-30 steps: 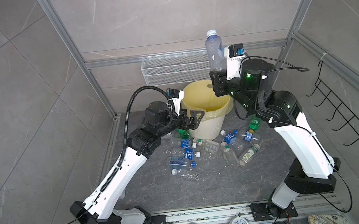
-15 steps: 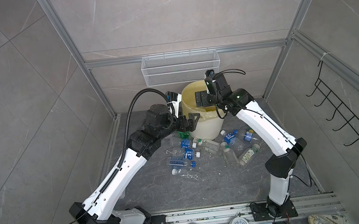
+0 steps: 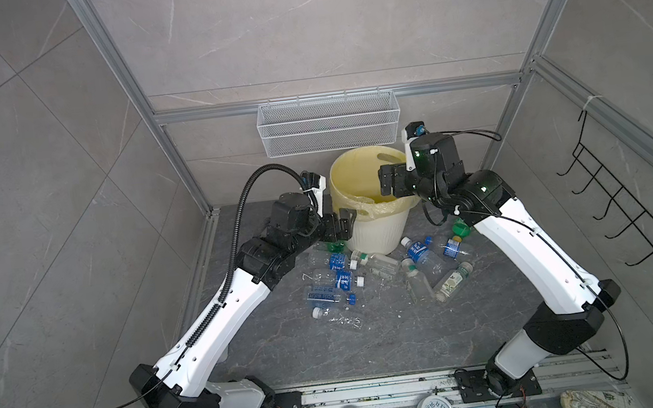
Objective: Throw the plastic bottles in the bin
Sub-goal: 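Open the right gripper to drop the white-capped bottle into the bin, then lower the right gripper beside the bin while the left reaches toward a blue-capped bottle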
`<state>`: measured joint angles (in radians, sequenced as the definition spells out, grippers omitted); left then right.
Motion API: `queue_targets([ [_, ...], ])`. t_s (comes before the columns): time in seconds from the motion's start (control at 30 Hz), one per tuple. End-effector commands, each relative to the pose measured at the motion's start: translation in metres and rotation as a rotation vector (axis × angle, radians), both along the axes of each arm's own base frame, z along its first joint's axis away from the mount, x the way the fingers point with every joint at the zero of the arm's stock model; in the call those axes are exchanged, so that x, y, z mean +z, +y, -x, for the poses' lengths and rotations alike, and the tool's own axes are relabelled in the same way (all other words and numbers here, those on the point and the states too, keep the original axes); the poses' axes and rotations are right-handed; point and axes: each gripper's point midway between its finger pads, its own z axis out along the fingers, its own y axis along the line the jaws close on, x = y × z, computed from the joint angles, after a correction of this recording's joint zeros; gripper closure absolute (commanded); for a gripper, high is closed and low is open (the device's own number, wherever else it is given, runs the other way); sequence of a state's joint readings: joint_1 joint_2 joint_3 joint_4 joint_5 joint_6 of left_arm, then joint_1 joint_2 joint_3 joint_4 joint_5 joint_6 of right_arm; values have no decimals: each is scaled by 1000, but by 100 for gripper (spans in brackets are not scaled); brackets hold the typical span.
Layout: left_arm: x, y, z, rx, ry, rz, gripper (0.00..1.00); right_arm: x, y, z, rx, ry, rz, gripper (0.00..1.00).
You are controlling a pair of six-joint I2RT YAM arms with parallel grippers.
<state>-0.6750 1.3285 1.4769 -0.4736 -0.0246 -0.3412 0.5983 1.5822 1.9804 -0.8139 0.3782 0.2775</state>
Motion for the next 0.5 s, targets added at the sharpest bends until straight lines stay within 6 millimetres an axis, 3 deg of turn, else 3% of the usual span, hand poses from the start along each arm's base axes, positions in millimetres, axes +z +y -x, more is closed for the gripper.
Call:
queue_targets([
  [0.0, -7, 4, -5, 31, 41, 13, 0, 6, -24, 11, -48, -22, -3, 1],
  [0.17, -28, 19, -9, 73, 126, 42, 0, -4, -44, 26, -76, -9, 16, 1],
  [0.47, -74, 98, -39, 251, 354, 188, 0, -48, -69, 50, -117, 32, 64, 1],
])
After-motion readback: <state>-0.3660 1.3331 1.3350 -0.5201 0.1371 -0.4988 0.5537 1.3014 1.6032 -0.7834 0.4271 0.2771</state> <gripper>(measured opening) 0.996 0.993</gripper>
